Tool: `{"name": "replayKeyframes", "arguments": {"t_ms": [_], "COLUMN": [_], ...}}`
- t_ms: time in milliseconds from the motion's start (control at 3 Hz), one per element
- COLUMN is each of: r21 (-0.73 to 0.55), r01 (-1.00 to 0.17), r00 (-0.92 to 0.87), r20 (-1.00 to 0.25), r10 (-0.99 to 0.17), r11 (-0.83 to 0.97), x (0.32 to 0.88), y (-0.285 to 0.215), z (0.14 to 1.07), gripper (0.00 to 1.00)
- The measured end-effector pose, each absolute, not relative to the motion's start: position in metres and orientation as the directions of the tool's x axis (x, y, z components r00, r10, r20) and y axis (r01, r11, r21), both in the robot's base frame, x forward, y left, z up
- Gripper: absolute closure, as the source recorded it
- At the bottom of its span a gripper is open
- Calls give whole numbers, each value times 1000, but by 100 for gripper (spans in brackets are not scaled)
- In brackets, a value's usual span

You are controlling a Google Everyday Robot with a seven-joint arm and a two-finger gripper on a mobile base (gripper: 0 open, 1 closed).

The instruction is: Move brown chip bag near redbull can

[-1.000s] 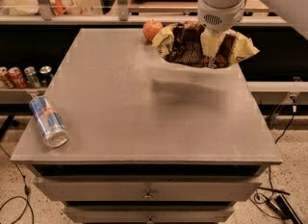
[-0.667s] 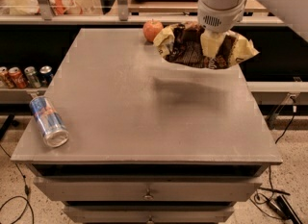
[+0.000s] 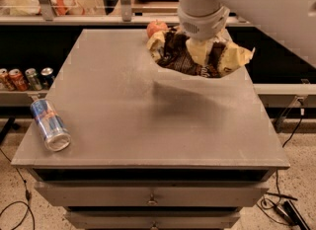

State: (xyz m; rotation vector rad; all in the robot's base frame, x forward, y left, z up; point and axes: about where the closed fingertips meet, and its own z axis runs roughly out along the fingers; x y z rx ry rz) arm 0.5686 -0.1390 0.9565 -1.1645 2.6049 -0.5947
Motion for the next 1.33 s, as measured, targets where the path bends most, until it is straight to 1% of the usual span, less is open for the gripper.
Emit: {"name": "replayKeyframes", "arguments": {"t_ms": [667,1333], "r21": [-391,-378], "r01": [-676,-686], "r00": [-656,-661], "r20": [-68,-34], "r10": [-752,-750], "r11": [625,622], "x": [541,532], "y": [-63,-1], "z": [953,925], "gripper": [100,100]}}
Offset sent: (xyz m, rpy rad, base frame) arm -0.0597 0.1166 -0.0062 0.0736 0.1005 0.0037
